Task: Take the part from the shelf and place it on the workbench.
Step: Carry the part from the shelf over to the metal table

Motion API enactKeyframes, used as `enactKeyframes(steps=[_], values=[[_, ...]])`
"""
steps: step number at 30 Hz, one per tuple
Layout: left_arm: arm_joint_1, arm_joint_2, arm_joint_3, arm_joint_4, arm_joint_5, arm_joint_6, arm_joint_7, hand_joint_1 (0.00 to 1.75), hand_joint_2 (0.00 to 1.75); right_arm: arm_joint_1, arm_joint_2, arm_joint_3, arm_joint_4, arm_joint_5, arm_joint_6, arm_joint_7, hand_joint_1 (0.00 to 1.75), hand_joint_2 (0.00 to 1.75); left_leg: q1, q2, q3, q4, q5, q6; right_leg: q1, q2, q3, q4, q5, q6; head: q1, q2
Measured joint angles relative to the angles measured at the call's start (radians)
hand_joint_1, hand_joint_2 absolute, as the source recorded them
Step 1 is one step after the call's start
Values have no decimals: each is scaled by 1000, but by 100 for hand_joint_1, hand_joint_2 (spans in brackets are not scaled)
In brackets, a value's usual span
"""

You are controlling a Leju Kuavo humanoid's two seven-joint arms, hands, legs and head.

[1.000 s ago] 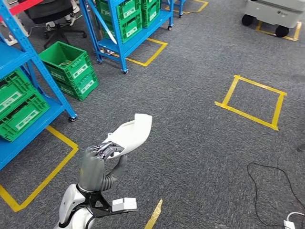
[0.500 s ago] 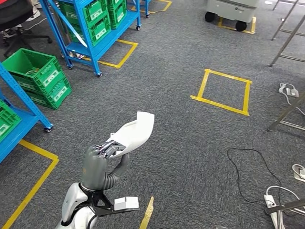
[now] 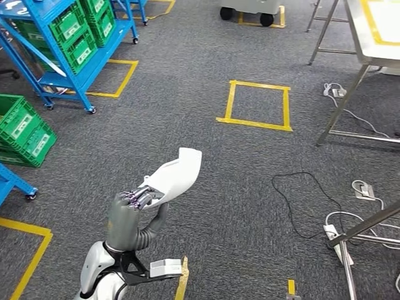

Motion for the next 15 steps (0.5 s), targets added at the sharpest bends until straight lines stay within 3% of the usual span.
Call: enactKeyframes(steps=[1,2,3,5,7,9,10,12,13,15], values=[[1,1,0,1,0,0,0,175,175,1,0,0,0,0,0,0,0,0,0,-2,-12,21,5,1,1,14,0,1,0,0,0,0],[1,1,0,1,0,0,0,175,175,2,0,0,0,0,0,0,0,0,0,-5,-6,3,29,3,2,28,0,2,1,0,0,0],[1,1,0,1,0,0,0,175,175,3,0,0,0,0,0,0,0,0,0,-13,18,-52,68,7,2,42,1,3,1,1,0,0],[0,1,0,1,0,0,0,175,175,1,0,0,0,0,0,0,0,0,4,-57,78,-186,132,14,2,69,-3,9,1,4,1,0],[0,1,0,1,0,0,0,175,175,0,0,0,1,0,0,1,0,0,5,-91,105,-252,146,19,0,91,-14,13,3,15,1,0],[-1,-1,0,1,0,1,0,175,175,3,-1,0,1,0,0,6,0,0,4,-78,105,-261,146,25,-5,110,-26,12,8,30,0,0],[-1,-2,-1,1,0,1,1,175,175,5,-3,0,1,0,1,9,0,0,4,-66,105,-266,149,30,-5,100,-34,18,4,34,2,0],[-1,-6,-2,1,0,1,2,175,175,5,-6,0,1,-1,4,13,0,0,7,-37,108,-276,154,41,-2,47,-71,81,-34,42,7,0],[0,-7,-3,1,-1,1,3,175,175,3,-7,0,1,-1,7,13,0,0,5,-21,108,-277,154,44,-1,12,-102,142,-67,45,9,0],[3,-8,-4,1,-2,0,7,175,175,0,-9,0,1,-2,12,14,0,0,2,10,107,-277,152,47,-5,-17,-162,268,-121,53,11,0]])
